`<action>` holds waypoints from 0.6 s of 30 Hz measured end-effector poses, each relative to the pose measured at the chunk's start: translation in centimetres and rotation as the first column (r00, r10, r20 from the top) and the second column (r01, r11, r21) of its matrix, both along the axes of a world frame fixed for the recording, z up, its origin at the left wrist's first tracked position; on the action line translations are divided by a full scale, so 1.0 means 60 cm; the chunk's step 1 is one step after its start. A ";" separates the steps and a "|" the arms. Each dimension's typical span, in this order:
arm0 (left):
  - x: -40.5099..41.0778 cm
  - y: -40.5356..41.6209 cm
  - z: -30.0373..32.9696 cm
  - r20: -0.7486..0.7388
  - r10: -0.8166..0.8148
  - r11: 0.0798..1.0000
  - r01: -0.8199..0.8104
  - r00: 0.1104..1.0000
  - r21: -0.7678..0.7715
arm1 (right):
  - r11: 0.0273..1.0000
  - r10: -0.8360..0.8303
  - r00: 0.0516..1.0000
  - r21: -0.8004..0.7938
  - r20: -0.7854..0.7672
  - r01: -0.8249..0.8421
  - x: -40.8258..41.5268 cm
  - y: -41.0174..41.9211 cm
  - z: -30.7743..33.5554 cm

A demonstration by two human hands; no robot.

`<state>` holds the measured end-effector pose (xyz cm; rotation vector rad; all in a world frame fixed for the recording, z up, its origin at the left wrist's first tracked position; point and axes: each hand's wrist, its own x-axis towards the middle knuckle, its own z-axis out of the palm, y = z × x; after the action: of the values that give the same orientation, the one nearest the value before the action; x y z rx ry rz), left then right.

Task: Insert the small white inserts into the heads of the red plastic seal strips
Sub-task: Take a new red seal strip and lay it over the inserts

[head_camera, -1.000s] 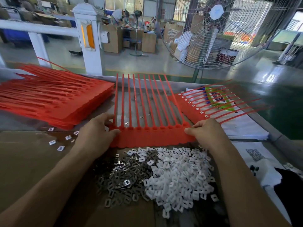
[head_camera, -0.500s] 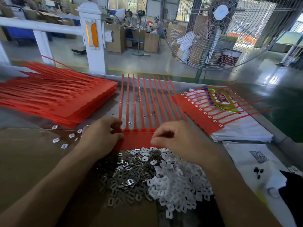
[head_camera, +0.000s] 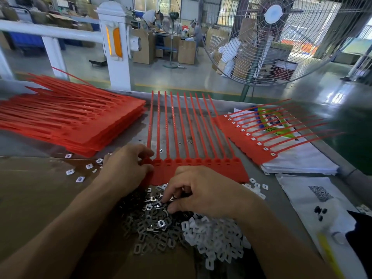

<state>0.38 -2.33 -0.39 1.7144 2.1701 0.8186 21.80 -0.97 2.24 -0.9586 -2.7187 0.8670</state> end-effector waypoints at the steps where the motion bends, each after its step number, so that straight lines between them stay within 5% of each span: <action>1: 0.001 -0.001 0.001 -0.002 0.001 1.000 -0.001 1.000 -0.001 | 1.000 0.002 1.000 0.001 -0.014 -0.002 -0.001 0.000 -0.002; 13: 0.008 -0.004 0.003 -0.093 -0.012 1.000 0.011 0.996 -0.007 | 0.994 -0.106 0.968 -0.011 -0.226 0.106 -0.004 0.005 -0.020; 18: 0.017 -0.008 0.009 0.009 -0.048 0.981 0.046 0.999 0.186 | 0.969 -0.245 0.915 -0.108 -0.320 0.222 -0.002 0.013 -0.026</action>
<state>1.38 -2.83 0.16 1.8336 2.0931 1.0466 21.71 -0.19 0.68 -1.0195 -2.2518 0.9807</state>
